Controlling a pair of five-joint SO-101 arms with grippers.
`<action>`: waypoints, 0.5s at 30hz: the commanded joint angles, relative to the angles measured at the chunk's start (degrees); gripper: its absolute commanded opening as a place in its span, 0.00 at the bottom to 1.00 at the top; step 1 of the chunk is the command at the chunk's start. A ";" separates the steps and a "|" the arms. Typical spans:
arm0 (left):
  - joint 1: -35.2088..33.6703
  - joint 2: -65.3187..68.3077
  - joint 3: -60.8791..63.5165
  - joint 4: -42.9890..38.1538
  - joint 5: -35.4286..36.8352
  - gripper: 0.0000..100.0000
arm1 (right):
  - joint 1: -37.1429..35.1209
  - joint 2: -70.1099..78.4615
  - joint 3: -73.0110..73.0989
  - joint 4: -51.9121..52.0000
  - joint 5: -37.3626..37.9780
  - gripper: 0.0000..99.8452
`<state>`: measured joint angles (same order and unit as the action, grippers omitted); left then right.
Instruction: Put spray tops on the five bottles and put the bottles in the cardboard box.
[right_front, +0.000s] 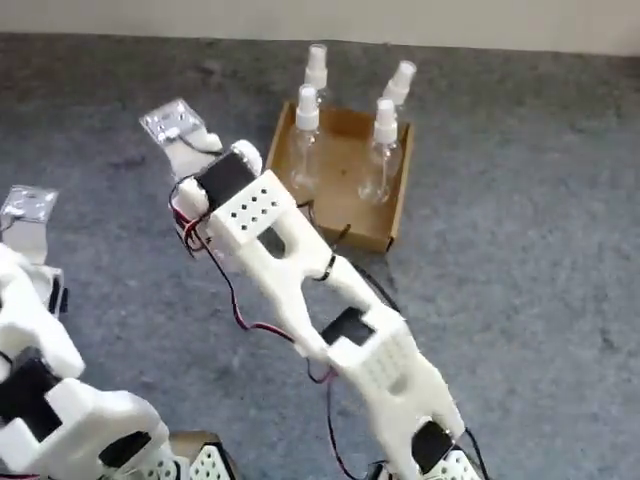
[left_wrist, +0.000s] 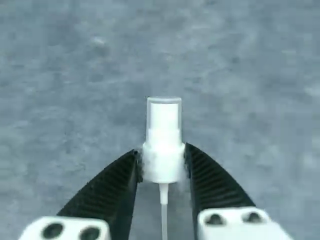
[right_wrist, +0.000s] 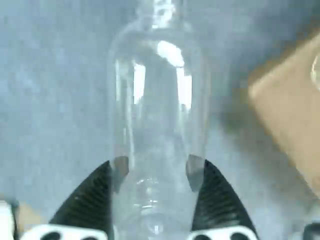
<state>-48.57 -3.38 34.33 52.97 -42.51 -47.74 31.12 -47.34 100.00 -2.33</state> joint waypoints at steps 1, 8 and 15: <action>6.02 -9.80 -2.24 9.05 0.70 0.00 | 2.42 -22.81 23.78 1.36 4.92 0.00; 24.48 -28.18 3.82 20.22 9.67 0.00 | 26.59 -55.25 53.67 1.27 20.84 0.00; 43.03 -33.54 11.65 19.78 19.87 0.00 | 66.42 -57.80 69.67 -13.23 44.04 0.00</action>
<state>-13.14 -35.03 44.97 73.19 -26.42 1.76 -25.58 18.86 95.43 34.24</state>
